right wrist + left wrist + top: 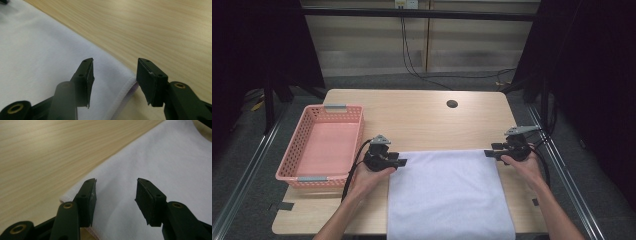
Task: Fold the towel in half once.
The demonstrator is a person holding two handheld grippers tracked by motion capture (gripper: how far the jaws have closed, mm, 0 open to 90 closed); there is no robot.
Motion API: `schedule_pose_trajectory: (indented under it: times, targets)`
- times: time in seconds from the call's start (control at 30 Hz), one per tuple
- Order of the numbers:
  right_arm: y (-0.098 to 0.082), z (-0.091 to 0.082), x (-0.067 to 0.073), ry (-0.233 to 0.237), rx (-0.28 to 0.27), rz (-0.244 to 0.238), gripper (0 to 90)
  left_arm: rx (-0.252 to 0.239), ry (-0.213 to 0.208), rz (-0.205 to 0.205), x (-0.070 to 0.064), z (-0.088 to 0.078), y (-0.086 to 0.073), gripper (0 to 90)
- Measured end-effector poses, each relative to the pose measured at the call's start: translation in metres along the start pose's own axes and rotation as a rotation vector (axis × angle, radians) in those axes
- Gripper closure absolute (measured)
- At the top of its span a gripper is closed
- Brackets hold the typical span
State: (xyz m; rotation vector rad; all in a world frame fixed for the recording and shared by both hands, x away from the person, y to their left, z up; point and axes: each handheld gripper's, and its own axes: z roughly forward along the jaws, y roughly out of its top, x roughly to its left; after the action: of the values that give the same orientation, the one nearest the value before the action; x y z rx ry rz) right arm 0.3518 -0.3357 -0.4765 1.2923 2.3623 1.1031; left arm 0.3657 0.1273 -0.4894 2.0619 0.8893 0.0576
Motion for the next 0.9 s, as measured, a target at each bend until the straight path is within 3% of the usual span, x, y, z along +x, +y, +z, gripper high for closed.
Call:
schedule_pose_trajectory:
  times: [0.07,0.17,0.27,0.33,0.4,0.47,0.5,0.57,0.6,0.63,0.67,0.7,0.8,0.87,0.9]
  targets:
    - [0.004,0.005,-0.005,0.000,-0.008,0.009,45.9,-0.008,0.003,-0.020,0.005,0.002,0.001,50.1]
    - [0.010,0.015,-0.012,0.019,-0.011,0.021,45.3,0.005,0.025,-0.015,0.010,0.006,0.002,49.0]
    - [0.007,0.023,-0.015,0.032,0.020,0.025,45.7,0.001,0.029,-0.012,0.010,0.007,0.004,48.0]
    - [0.003,0.025,-0.016,0.065,0.042,0.028,47.7,-0.003,0.042,-0.003,0.011,0.009,0.004,47.5]
    - [-0.001,0.025,-0.016,0.070,0.067,0.023,51.2,0.008,0.045,0.015,0.011,0.013,0.004,46.5]
    - [-0.006,0.025,-0.017,0.084,0.070,0.027,55.5,-0.002,0.038,0.007,0.013,0.012,0.004,45.2]
    - [-0.007,0.023,-0.018,0.083,0.073,0.027,62.8,0.004,0.064,0.023,0.013,0.011,0.004,44.5]
    - [-0.009,0.022,-0.018,0.090,0.081,0.028,74.3,0.010,0.061,0.009,0.016,0.012,0.003,43.7]
    - [-0.009,0.021,-0.017,0.095,0.080,0.029,80.9,0.011,0.082,0.008,0.016,0.012,0.003,43.4]
    - [-0.010,0.021,-0.017,0.098,0.083,0.028,82.8,0.000,0.099,-0.005,0.017,0.012,0.002,42.0]
    - [-0.010,0.021,-0.016,0.093,0.081,0.022,84.7,0.001,0.087,-0.016,0.019,0.012,0.001,40.1]
    - [-0.010,0.021,-0.016,0.093,0.080,0.023,85.3,0.019,0.103,-0.011,0.020,0.014,0.000,39.8]
    - [-0.010,0.019,-0.016,0.089,0.085,0.018,85.7,0.008,0.097,-0.009,0.021,0.015,-0.002,39.4]
    - [-0.011,0.019,-0.015,0.090,0.085,0.022,85.8,0.013,0.098,0.008,0.019,0.016,-0.002,40.3]
    - [-0.011,0.018,-0.016,0.093,0.086,0.023,85.7,0.012,0.074,0.024,0.019,0.017,-0.002,43.0]
